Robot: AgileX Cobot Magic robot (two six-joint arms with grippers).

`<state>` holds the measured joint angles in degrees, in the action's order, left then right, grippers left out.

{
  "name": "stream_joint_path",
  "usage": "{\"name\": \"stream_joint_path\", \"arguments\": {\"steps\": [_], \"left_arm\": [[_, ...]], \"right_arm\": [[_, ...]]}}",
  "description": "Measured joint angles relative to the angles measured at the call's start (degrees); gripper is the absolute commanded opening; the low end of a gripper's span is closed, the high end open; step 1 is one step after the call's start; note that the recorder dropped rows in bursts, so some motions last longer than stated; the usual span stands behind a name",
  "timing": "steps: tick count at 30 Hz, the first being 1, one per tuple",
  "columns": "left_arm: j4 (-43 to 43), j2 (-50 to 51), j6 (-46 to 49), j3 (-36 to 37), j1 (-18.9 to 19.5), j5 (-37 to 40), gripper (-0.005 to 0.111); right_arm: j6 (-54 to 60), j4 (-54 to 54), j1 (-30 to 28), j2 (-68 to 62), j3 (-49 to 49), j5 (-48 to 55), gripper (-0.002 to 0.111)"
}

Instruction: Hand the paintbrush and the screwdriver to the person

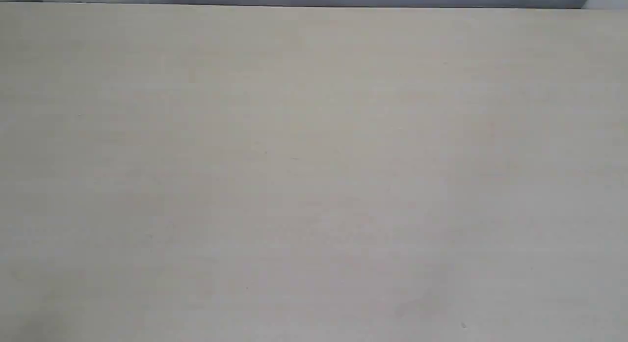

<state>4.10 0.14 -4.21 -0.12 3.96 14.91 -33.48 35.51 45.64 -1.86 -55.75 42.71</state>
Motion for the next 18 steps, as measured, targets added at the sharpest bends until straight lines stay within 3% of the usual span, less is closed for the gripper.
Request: {"name": "stream_joint_path", "arguments": {"steps": [3,6,10,13,16,18], "left_arm": [[0.00,0.00,0.00,0.00,0.00,0.00,0.000],[0.00,0.00,0.00,0.00,0.00,0.00,0.000],[0.00,0.00,0.00,0.00,0.00,0.00,0.000],[0.00,0.00,0.00,0.00,0.00,0.00,0.000],[0.00,0.00,0.00,0.00,0.00,0.00,0.000],[0.00,0.00,0.00,0.00,0.00,0.00,0.000]], "right_arm": [[-1.63,1.75,-7.98,1.73,1.88,-0.49,0.005],[-1.62,-1.96,-21.97,-2.59,7.14,-5.32,0.005],[6.79,-17.60,-40.55,-9.71,15.64,-14.96,0.005],[18.54,-30.39,-51.31,-11.13,23.18,-19.78,0.005],[30.22,-40.68,-57.22,-10.90,30.96,-25.79,0.005],[36.34,-46.93,-57.81,-10.40,35.18,-29.31,0.005]]}}
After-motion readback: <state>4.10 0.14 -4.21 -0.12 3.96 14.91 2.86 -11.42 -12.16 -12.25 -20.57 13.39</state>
